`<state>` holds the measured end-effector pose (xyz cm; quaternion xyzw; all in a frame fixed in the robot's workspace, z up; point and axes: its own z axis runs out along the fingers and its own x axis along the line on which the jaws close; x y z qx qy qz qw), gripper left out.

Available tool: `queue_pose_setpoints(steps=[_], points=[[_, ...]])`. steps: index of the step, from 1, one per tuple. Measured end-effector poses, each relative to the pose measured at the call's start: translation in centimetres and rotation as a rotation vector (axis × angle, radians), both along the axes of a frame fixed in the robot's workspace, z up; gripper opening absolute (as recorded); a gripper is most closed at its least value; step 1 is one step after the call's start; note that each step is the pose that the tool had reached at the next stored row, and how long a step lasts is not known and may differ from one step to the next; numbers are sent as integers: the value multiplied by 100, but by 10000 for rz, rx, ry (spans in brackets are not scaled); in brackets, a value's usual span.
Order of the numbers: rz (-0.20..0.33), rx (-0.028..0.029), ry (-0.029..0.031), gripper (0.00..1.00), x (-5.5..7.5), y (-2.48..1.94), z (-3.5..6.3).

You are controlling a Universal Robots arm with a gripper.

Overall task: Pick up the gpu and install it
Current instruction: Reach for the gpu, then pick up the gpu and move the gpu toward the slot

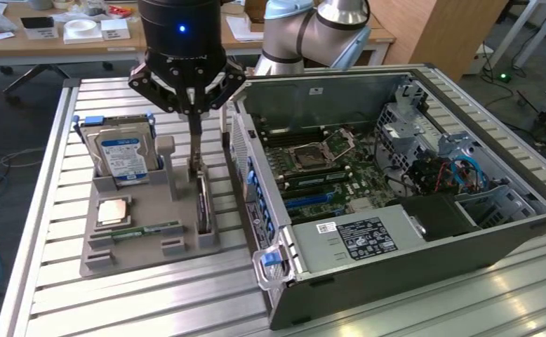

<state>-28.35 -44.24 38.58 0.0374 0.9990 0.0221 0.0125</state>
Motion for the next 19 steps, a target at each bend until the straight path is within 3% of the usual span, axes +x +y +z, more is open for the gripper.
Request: queue_pose_setpoints(steps=[3, 17, 19], points=[[1, -1, 0, 11, 1, -34, 0], [0, 0, 0, 11, 1, -35, 0], [0, -1, 0, 17, 1, -35, 0]])
